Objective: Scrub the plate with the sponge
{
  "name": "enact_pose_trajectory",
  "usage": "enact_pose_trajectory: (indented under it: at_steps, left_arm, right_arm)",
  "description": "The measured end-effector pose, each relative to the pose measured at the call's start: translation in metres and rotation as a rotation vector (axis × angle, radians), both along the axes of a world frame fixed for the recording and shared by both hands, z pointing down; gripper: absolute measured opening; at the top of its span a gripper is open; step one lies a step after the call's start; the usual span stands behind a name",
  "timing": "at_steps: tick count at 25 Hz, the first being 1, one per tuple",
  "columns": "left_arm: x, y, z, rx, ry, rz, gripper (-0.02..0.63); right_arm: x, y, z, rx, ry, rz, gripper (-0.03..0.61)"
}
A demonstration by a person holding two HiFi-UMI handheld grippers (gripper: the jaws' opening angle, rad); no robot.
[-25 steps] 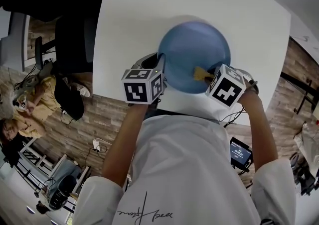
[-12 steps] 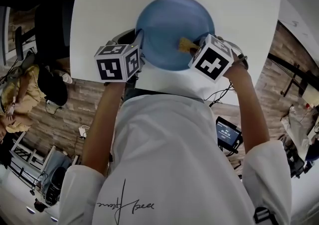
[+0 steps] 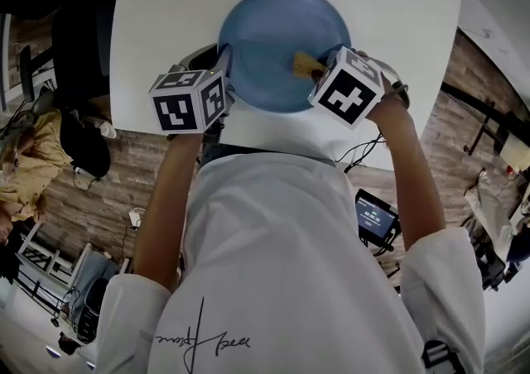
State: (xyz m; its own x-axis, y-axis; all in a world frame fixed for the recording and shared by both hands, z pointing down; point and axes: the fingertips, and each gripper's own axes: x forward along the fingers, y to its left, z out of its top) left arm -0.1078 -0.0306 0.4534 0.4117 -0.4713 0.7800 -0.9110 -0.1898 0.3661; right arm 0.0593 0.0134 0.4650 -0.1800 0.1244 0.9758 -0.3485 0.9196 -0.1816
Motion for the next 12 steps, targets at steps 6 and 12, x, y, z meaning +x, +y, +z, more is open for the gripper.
enact_pose_trajectory:
  at_steps: [6,12]
  left_arm:
    - [0.0026,0.0008,0.0002,0.0,-0.001,0.013,0.041]
    - [0.0027,0.0019,0.0,-0.002,-0.003,0.01,0.041]
  right_arm:
    - [0.0011,-0.0011,-0.0004,0.002,-0.006,0.012,0.048]
    - [0.0052,-0.0099,0.0009,0.042,0.008,0.019,0.048]
